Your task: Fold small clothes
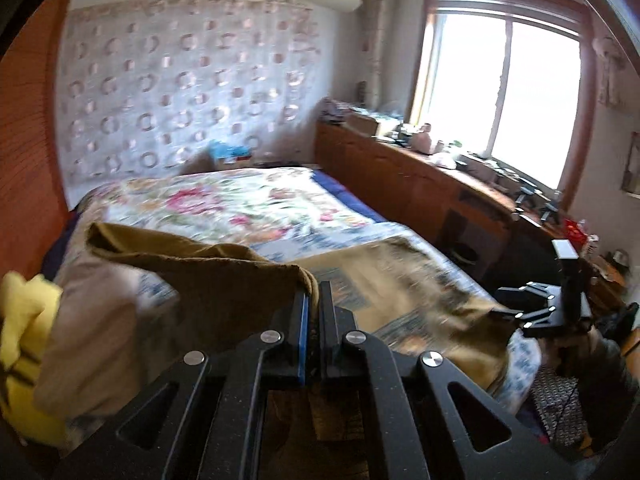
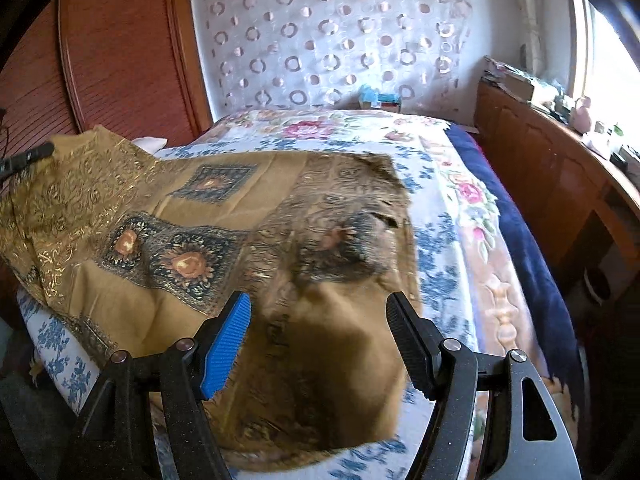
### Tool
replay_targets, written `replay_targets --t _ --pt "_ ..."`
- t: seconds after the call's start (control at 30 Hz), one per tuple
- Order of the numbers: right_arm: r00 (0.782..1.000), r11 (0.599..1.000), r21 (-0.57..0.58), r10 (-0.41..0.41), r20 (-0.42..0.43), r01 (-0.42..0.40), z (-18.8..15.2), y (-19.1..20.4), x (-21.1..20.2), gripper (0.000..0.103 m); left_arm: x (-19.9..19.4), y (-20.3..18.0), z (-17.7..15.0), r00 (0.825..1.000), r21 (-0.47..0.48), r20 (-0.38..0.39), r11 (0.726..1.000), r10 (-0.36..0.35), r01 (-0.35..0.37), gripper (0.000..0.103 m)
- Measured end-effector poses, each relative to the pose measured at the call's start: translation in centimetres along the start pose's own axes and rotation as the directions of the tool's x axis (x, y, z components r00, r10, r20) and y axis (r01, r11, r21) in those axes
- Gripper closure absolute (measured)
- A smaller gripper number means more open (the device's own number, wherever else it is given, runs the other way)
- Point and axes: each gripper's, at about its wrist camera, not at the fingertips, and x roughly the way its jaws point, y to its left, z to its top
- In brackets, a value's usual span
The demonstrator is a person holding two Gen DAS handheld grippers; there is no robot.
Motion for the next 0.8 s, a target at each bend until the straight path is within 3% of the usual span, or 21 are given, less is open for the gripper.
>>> replay_targets --t 0.3,0.5,0.57,0.63,0.8 --pt "1.000 1.000 0.004 -0.003 0.026 0.003 -0.6 0.8 -2.0 0.031 3.5 -7.1 3.4 0.988 0.107 -0.018 0.982 -0.155 0.156 0.099" --pt "0.998 1.000 0.007 0.009 0.056 -0.009 -0.8 0.8 -2.9 0.031 5.1 -10.3 4.8 0.978 0.149 -0.034 0.966 -0.207 0.210 0.098" --pt "0.998 1.000 0.018 0.022 0.060 -0.023 -0.9 0.7 -3.0 0.031 5.9 -10.5 4.2 0.979 0.150 -0.068 0.968 -0.192 0.201 0.086" --pt "0.998 0.999 0.016 0.026 0.060 -0.027 -1.1 0.7 -2.8 0.031 6.3 -10.7 3.5 0.980 0.157 -0.069 0.968 -0.187 0.195 0.062" --pt "0.997 0.999 0.014 0.041 0.058 -0.042 -0.9 0.8 -2.2 0.031 6.4 -10.0 1.8 0.983 0.149 -0.083 0.973 -0.165 0.176 0.044"
